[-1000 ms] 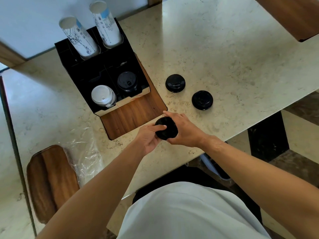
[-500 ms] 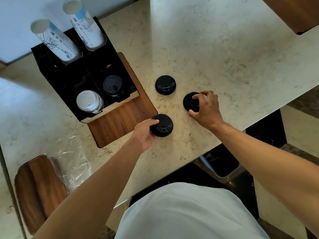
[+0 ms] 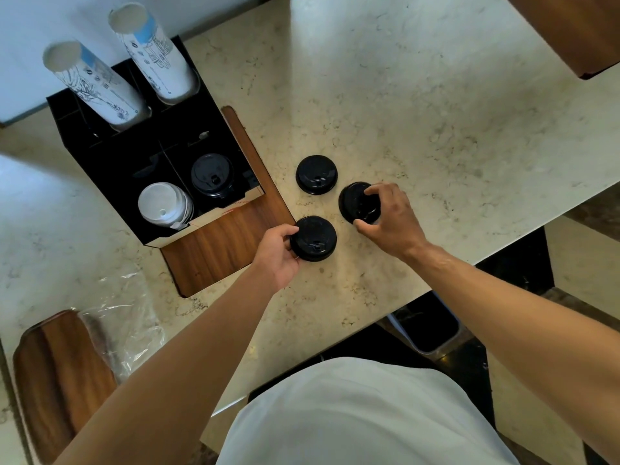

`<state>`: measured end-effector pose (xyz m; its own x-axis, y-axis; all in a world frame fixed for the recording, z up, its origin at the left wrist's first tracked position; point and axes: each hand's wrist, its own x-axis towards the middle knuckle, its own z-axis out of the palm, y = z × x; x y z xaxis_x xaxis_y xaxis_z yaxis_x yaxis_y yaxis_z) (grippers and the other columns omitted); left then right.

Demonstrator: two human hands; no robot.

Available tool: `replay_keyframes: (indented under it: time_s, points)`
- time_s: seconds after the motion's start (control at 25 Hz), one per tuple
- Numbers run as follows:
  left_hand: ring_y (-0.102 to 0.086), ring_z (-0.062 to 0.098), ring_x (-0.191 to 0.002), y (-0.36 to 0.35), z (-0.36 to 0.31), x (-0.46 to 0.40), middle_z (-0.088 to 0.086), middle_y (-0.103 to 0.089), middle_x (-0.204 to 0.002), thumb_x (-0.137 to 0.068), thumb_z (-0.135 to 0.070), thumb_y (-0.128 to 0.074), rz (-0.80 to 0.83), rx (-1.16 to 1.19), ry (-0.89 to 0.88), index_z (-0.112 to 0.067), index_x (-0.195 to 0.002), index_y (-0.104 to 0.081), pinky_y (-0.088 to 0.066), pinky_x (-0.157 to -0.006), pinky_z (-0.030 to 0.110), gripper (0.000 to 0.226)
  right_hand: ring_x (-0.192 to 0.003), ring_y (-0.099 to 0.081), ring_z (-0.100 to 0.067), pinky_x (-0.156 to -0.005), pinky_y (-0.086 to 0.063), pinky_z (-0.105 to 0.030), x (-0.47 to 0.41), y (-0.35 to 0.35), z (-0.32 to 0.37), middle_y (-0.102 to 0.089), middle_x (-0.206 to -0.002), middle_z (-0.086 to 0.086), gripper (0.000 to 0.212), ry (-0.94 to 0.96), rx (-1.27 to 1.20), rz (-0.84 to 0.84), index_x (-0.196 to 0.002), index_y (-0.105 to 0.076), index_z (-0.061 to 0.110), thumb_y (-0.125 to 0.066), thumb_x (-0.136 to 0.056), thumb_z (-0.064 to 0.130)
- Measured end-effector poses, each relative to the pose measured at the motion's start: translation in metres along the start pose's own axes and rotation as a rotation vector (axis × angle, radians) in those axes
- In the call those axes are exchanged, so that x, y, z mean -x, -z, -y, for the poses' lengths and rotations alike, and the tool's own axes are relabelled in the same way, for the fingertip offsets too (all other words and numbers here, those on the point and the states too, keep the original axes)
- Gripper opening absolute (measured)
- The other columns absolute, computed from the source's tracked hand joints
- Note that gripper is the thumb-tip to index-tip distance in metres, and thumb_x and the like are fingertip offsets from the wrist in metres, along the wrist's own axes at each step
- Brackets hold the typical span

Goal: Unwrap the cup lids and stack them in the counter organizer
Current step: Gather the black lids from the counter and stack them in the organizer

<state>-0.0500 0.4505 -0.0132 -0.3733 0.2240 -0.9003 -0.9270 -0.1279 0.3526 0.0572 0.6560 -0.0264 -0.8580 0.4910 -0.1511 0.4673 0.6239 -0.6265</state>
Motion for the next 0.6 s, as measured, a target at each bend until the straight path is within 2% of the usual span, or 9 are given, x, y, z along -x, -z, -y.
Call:
replay_keyframes:
  time_s: [0.08,0.24,0.44,0.6]
  points:
    - [-0.066,0.034,-0.113,0.002,-0.002,-0.002,0.020,-0.066,-0.122,-0.088,-0.007,-0.061,0.015,-0.004,-0.005,-0.005,-0.112,-0.060,-0.059,-0.093,0.044,0.024,-0.120,-0.052,-0.019,-0.104,-0.047,-0.031,0.001,0.000,0.016,-0.056,-0.132,-0.004,0.072,0.110,-0.129,0.077,-0.136,-0.048,0.018,-0.084,-0.075,0.028]
    - [-0.066,0.035,-0.112,0.009,-0.005,-0.002,0.022,-0.067,-0.117,-0.089,-0.009,-0.055,0.016,-0.007,-0.008,-0.002,-0.108,-0.062,-0.059,-0.092,0.048,0.021,-0.131,-0.049,-0.018,-0.113,-0.042,-0.032,0.010,-0.011,0.044,-0.052,-0.144,-0.004,0.093,0.257,-0.146,0.304,-0.153,-0.034,0.017,-0.083,-0.074,0.026]
    - [-0.067,0.033,-0.108,0.020,-0.005,0.002,0.019,-0.068,-0.107,-0.089,-0.007,-0.053,-0.019,0.063,-0.018,-0.002,-0.105,-0.065,-0.058,-0.094,0.048,0.020,-0.138,-0.042,-0.019,-0.117,-0.038,-0.036,0.014,-0.027,0.063,-0.047,-0.148,-0.002,0.099,0.268,-0.098,0.434,-0.157,-0.026,0.020,-0.082,-0.076,0.022]
    - [-0.068,0.033,-0.108,0.027,-0.007,0.005,0.018,-0.071,-0.115,-0.095,-0.017,-0.053,-0.023,0.082,-0.027,-0.003,-0.107,-0.065,-0.057,-0.096,0.049,0.021,-0.139,-0.040,-0.020,-0.117,-0.038,-0.037,0.010,-0.035,0.070,-0.045,-0.151,-0.001,0.099,0.259,-0.031,0.485,-0.157,-0.027,0.022,-0.082,-0.076,0.028]
